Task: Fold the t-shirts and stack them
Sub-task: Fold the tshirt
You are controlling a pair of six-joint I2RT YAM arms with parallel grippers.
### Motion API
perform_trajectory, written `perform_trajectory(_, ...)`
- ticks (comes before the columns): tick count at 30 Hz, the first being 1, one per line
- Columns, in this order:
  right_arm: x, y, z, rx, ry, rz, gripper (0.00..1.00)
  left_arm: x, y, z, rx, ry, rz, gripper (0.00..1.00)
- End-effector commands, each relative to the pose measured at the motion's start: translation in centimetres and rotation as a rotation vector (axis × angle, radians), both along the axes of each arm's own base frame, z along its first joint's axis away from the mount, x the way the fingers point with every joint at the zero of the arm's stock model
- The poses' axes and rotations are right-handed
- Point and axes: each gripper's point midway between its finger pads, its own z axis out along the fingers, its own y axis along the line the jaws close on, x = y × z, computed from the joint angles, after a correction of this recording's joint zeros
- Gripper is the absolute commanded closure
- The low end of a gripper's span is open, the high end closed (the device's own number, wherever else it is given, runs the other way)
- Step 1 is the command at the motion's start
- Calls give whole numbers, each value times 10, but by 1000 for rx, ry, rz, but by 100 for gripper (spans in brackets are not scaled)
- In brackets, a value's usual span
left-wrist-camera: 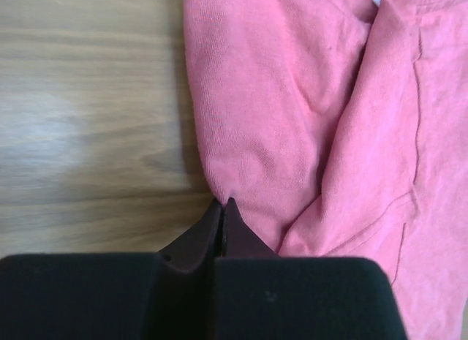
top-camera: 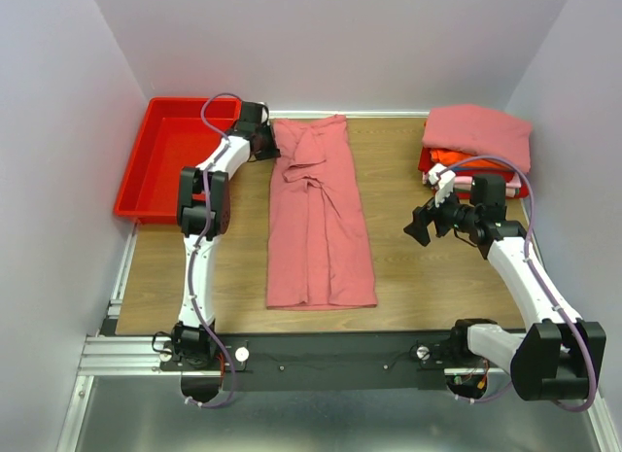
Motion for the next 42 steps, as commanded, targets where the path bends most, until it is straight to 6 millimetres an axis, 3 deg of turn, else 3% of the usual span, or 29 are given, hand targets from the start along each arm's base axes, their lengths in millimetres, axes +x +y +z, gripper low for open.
perform_trajectory(1, -3, -2, -7, 15, 12, 14, 0, 22, 8, 49, -2, -101, 55, 87)
perform_trajectory(4, -6, -1, -8, 17, 17, 27, 0, 19, 9, 71, 20, -138, 24, 67)
perform_trajectory(5, -7, 0, -9, 18, 15, 42, 0, 16, 10, 93, 23, -173, 17, 58)
perform_trajectory(7, -9, 2, -8, 22, 14, 53, 0, 7, 15, 104, 51, -193, 7, 52)
perform_trajectory(8, -10, 3, -8, 27, 12, 64, 0, 2, 18, 133, 68, -247, -2, 47)
perform_trajectory(10, -12, 4, -5, 27, 0, 74, 0, -10, 25, 143, 105, -265, -7, 45)
perform_trajectory(11, -13, 4, -2, 20, -18, 84, 0, -18, 30, 176, 132, -330, -18, 44)
perform_trajectory(13, -12, 2, 1, 1, -43, 81, 0, -29, 44, 198, 205, -377, 9, 43)
perform_trajectory(14, -10, -2, 6, -23, -73, 69, 0, -45, 50, 220, 239, -420, 16, 41)
perform_trajectory(15, -9, -5, 8, -39, -86, 59, 0, -55, 57, 215, 305, -431, 10, 40)
perform_trajectory(16, -6, -10, 9, -65, -102, 43, 0, -73, 60, 249, 318, -507, 6, 39)
perform_trajectory(17, -6, -10, 11, -67, -108, 44, 0, -74, 60, 234, 339, -491, -8, 39)
perform_trajectory(18, -3, -14, 11, -86, -112, 26, 0, -89, 64, 269, 352, -581, -4, 37)
perform_trajectory(19, -1, -15, 12, -92, -114, 17, 0, -101, 66, 260, 359, -571, -14, 36)
perform_trajectory(20, 1, -16, 15, -98, -119, 13, 0, -120, 70, 292, 350, -652, -3, 32)
perform_trajectory(21, 2, -16, 14, -95, -113, 16, 0, -127, 67, 307, 333, -715, -12, 29)
perform_trajectory(22, 2, -16, 16, -93, -112, 15, 0, -138, 68, 297, 339, -717, -30, 26)
perform_trajectory(23, 5, -15, 21, -89, -121, 22, 0, -160, 67, 324, 327, -807, -51, 20)
perform_trajectory(25, 6, -12, 28, -79, -132, 37, 0, -181, 60, 346, 306, -942, -96, 16)
perform_trajectory(26, 6, -10, 31, -72, -132, 45, 0, -190, 61, 322, 305, -924, -106, 5)
perform_trajectory(27, 7, -7, 42, -58, -152, 62, 0, -213, 65, 351, 289, -1042, -80, 2)
perform_trajectory(28, 7, -4, 46, -48, -156, 75, 0, -223, 64, 328, 284, -1027, -102, 2)
perform_trajectory(31, 4, 8, 60, 9, -160, 129, 0, -275, 64, 349, 272, -1186, -137, 2)
perform_trajectory(32, 5, 8, 64, 8, -169, 129, 0, -275, 61, 342, 267, -1177, -159, 2)
perform_trajectory(34, 6, 11, 57, 39, -122, 125, 0, -299, 50, 354, 262, -1234, -239, 2)
perform_trajectory(37, 12, 14, 38, 81, -9, 117, 0, -315, 36, 357, 290, -1231, -345, 2)
perform_trajectory(38, 12, 18, 30, 99, 38, 143, 0, -320, 26, 348, 293, -1197, -394, 2)
perform_trajectory(39, 9, 21, 27, 106, 54, 183, 0, -319, 31, 355, 325, -1215, -375, 2)
perform_trajectory(42, -12, 38, 31, 164, 40, 340, 0, -325, 25, 340, 440, -1165, -431, 4)
